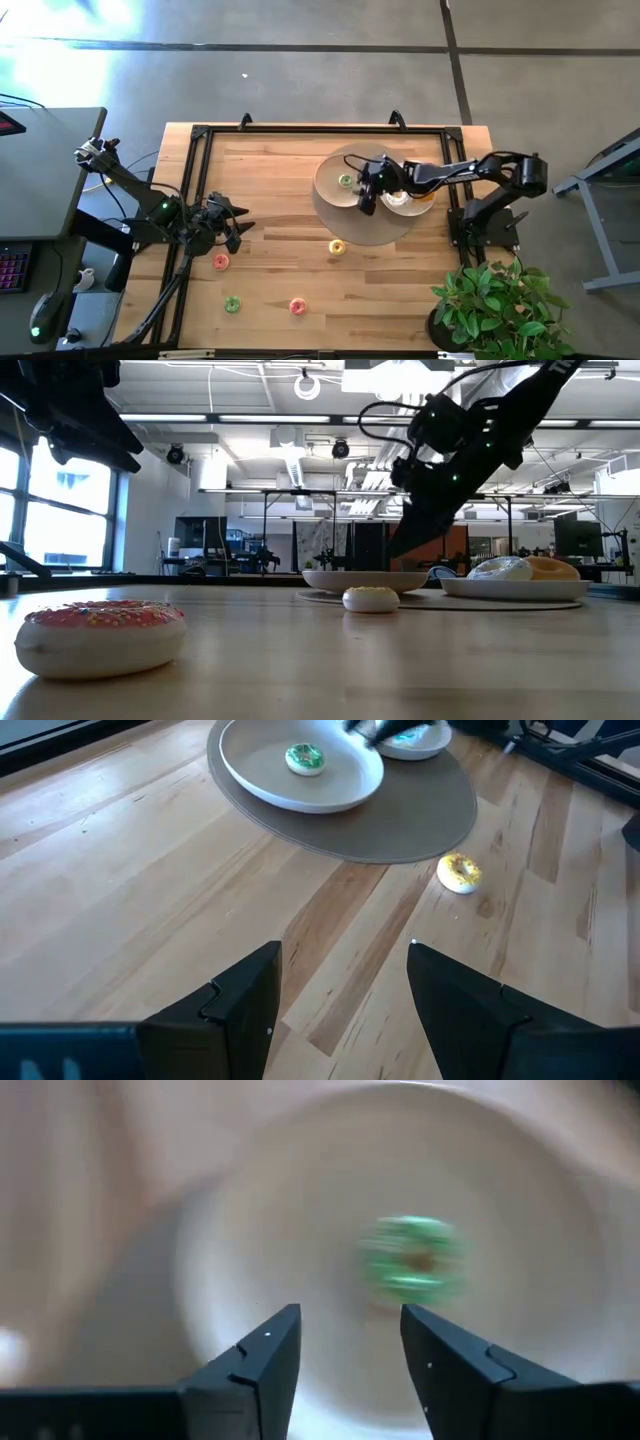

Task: Pick & Place donuts
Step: Put the small yellow doughnut on the left white plate

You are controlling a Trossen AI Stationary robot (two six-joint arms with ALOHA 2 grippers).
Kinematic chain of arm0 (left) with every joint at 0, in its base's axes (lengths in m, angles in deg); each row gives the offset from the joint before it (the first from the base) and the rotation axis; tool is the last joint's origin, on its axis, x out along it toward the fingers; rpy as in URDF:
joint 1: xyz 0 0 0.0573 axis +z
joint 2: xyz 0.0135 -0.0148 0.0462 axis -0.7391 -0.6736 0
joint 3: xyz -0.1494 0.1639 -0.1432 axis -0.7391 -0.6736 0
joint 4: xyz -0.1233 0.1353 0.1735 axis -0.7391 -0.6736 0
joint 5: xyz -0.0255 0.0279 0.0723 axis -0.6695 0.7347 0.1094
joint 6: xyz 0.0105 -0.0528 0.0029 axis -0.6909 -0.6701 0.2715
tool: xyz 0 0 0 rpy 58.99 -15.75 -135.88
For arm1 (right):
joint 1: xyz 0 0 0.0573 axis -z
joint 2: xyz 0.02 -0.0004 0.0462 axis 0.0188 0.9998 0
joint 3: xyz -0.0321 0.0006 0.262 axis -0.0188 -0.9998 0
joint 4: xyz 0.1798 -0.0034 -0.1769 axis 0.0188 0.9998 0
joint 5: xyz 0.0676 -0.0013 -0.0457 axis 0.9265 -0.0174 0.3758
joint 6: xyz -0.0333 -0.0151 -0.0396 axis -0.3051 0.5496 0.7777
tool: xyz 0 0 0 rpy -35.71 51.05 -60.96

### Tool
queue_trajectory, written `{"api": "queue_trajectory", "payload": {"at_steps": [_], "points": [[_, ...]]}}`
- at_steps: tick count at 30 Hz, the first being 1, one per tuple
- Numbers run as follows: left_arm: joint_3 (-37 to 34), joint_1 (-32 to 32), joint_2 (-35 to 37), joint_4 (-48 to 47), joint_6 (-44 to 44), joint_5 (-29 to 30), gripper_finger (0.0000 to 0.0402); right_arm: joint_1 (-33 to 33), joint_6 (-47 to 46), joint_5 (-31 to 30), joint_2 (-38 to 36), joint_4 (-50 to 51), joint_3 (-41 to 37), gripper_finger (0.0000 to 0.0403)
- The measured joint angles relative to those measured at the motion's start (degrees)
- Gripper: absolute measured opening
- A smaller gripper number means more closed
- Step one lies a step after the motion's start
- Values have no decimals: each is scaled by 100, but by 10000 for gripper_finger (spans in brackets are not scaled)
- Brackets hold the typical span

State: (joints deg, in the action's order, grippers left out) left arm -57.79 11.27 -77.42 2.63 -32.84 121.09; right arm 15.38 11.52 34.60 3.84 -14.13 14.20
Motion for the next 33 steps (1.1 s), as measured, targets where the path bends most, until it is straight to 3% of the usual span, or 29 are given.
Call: {"api": "queue_trajectory", "payload": {"at_steps": [3, 6, 8, 15, 28, 33], "points": [[0, 0, 0, 4, -2, 2, 214, -449, -8, 879, -2, -87, 0, 171], [0, 0, 0, 6, 0, 2, 214, -1096, -25, 1195, -2, -312, 0, 166], [0, 0, 0, 6, -1, 10, 214, -1564, -150, 971, 49, -638, 0, 160], [0, 0, 0, 34, 0, 63, 214, -2724, -298, -784, 887, -1914, 4, 137], [0, 0, -2, 39, -2, 59, 214, -2565, -705, -695, 1696, -2048, 7, 113], [0, 0, -2, 37, -1, 59, 214, -2484, -702, -562, 1644, -2063, 7, 69]]}}
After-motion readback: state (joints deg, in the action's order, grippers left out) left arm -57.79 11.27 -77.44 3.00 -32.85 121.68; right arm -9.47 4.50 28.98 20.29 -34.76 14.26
